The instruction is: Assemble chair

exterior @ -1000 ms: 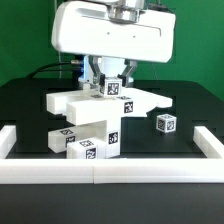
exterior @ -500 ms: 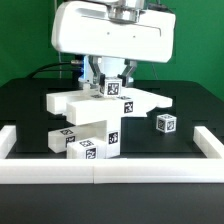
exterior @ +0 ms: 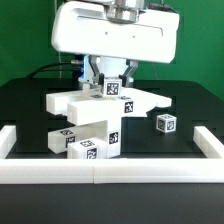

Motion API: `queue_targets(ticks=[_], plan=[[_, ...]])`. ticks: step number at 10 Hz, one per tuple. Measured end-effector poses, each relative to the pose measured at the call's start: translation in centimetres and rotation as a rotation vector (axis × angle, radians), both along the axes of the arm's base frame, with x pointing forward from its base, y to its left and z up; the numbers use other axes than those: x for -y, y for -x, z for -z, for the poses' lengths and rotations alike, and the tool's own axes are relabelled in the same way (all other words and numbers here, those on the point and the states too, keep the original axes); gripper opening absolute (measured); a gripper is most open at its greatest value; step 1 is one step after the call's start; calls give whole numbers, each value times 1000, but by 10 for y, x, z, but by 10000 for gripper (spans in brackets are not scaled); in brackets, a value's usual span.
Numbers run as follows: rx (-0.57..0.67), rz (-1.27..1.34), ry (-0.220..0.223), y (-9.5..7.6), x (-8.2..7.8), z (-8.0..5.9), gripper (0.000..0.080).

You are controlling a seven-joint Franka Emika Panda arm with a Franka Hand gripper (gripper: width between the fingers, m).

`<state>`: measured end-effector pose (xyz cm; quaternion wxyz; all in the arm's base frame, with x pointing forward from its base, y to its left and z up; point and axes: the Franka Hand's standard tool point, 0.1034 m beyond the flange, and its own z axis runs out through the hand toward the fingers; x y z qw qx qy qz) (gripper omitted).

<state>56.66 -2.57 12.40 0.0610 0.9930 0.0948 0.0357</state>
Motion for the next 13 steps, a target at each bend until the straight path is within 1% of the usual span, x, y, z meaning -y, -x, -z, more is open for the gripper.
queue_targets(ticks=[5,7,8,10,11,13], plan=[[44,385,-33,0,0,0,287],[57,502,-44,0,0,1,287],[68,607,-58,0,-1,1,287],[78,699,-69,0,-1,1,287],[87,799,-82,0,-2,1,287],[92,851,-89,0,-2,1,287]])
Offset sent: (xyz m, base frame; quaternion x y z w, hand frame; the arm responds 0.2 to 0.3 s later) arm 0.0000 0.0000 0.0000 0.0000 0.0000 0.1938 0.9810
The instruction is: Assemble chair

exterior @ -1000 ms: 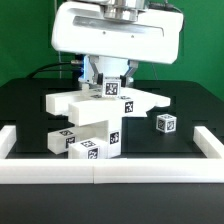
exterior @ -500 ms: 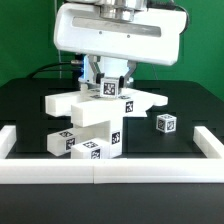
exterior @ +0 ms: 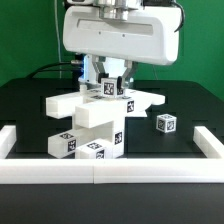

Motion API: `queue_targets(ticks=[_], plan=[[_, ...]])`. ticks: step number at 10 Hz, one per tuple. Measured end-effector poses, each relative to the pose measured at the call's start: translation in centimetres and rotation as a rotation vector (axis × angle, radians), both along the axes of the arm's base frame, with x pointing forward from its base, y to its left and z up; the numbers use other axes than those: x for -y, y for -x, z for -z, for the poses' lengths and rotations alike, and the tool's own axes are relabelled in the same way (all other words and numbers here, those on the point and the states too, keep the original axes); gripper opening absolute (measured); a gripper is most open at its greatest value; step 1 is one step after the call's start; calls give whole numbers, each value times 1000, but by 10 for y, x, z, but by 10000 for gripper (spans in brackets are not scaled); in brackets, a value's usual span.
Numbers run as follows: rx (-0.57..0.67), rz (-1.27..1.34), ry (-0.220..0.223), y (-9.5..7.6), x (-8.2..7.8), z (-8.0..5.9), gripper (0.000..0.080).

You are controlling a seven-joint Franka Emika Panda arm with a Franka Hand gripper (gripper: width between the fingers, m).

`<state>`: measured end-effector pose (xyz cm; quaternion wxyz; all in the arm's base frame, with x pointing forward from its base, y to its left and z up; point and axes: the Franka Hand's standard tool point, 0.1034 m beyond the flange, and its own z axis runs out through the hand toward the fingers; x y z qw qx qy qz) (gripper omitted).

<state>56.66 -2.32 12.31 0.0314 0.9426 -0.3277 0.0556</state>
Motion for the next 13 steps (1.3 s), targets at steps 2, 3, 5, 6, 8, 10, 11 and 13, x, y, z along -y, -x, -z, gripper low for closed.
queue_targets(ticks=[2,3,5,6,8,10,11,13], plan=[[-2,-110,23,-1,-2,1,484],[-4,-125,24,-1,-3,1,595],[-19,-289,39,-1,-3,1,633],[-30,-400,49,-1,-3,1,646],[-45,-568,61,-1,-4,-1,649],[-58,-689,73,0,-5,-1,649],[-68,-744,84,0,-5,0,649],[-85,-832,103,0,-6,0,649]])
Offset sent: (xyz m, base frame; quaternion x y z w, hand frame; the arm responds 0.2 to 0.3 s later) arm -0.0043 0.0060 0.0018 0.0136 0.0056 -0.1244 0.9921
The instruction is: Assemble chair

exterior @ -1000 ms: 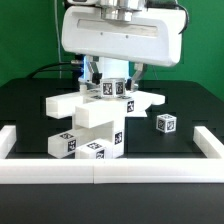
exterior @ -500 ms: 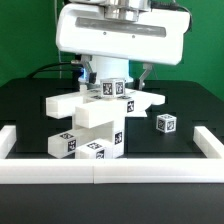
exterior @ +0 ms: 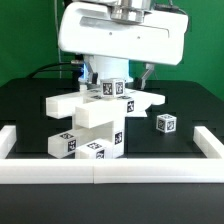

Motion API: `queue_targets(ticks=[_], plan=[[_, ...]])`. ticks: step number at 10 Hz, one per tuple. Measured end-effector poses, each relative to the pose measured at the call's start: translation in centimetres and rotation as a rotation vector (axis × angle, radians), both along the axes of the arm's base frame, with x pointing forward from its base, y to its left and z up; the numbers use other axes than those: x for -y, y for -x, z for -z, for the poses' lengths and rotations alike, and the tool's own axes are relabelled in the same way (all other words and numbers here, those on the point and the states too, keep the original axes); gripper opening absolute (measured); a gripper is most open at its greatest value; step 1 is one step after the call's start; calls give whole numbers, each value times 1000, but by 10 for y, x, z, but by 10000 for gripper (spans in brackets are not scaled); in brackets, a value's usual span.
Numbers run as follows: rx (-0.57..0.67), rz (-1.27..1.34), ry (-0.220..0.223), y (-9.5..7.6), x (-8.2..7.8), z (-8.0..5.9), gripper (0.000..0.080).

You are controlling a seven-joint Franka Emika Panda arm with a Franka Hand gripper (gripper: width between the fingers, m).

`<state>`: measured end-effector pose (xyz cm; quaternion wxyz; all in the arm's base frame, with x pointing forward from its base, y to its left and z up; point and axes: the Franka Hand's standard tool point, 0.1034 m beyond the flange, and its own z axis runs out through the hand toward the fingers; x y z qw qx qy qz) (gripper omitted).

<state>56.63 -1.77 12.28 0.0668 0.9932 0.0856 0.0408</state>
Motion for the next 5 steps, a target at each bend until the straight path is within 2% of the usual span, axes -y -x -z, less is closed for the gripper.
queue_targets(ticks=[2,4,5], plan=[[-1,5,-1,0,0,0,649],[-48,55,-50,7,-1,-6,649],[-52,64,-57,7,-1,-7,649]])
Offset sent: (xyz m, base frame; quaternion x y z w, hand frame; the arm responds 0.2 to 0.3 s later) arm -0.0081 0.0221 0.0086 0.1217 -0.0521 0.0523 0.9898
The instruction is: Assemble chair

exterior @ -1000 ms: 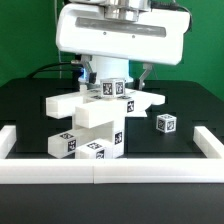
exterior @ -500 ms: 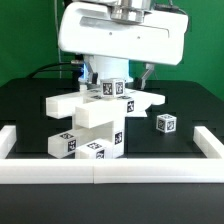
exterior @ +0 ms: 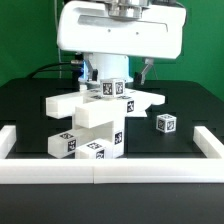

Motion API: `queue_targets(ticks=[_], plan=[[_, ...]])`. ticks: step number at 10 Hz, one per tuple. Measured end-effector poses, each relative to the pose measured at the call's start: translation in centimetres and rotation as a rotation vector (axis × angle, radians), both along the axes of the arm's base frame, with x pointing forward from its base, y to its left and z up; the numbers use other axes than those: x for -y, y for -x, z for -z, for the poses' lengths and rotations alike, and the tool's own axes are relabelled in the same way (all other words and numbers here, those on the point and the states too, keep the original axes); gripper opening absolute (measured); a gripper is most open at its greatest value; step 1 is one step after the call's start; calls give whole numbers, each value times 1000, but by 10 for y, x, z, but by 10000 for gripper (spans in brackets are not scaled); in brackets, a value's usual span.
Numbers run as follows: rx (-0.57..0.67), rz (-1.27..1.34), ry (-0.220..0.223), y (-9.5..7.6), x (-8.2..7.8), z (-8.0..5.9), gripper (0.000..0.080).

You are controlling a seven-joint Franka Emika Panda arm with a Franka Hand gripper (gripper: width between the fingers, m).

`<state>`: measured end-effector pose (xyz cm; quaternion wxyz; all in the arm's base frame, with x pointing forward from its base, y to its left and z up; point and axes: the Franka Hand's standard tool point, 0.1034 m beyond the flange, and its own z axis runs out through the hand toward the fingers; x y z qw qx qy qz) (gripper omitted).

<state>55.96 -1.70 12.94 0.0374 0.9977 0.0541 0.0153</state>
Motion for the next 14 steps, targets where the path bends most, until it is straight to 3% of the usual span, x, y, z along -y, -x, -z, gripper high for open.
queue_targets(ticks=[3,5,9,14], plan=[[17,-1,-1,-2,0,-1,649],[94,-35,27,-7,-2,3,649],[86,-59,31,-5,0,4,649],[50,-402,75,-5,3,4,649]])
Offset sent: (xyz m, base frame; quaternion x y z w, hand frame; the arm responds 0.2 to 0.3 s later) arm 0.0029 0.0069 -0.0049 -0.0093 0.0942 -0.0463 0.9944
